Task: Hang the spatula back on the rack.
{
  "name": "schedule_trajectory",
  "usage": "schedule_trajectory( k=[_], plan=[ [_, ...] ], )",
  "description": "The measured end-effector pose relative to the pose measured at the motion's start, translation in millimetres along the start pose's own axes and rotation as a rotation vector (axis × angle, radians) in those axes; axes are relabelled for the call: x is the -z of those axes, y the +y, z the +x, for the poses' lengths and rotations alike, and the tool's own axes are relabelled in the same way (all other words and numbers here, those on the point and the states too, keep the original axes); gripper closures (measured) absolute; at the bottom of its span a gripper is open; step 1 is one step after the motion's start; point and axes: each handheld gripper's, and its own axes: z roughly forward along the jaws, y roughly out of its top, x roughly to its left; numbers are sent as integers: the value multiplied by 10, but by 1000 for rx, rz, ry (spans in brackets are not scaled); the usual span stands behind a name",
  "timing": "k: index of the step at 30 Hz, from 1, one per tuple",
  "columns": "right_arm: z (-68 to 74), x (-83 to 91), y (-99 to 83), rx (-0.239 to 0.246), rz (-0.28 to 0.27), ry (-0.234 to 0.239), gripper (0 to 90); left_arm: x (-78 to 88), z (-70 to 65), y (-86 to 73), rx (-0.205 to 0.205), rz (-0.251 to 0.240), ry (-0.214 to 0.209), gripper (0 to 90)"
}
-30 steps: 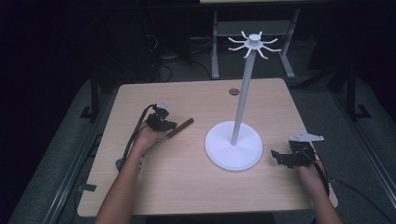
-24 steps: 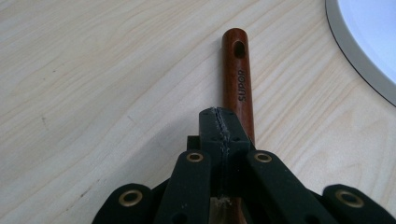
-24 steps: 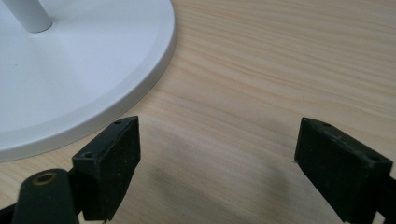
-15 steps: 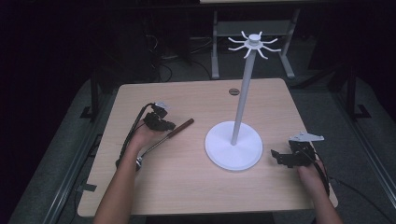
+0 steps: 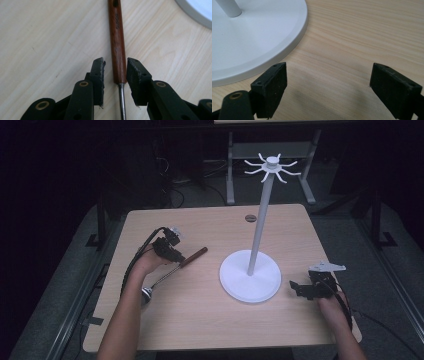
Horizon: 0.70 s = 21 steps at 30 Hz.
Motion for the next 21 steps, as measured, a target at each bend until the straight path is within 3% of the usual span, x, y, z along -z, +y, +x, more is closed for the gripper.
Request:
schedule_trajectory(
  k=[1,7,8,9,11,17,21],
  plan=[
    [-1,-3,1,0,-2,-1,143,-20,-15,19,-19,37,15,662],
    [-7,1,0,-5,-1,-2,143,-73,-68,117,-61,99,22,652],
    [-13,0,-7,-6,2,-4,143,-100,-73,180,-74,154,36,652],
    [-16,1,-9,-7,0,-4,143,-114,-74,194,-73,166,36,651],
    [-18,12,-13,-14,0,-5,143,-164,-70,223,-66,186,23,651],
    [-32,3,-22,-15,4,-5,143,-284,-106,287,-106,233,14,653],
    [-28,13,-22,-9,-1,-2,143,-317,-126,309,-105,247,29,661]
  ],
)
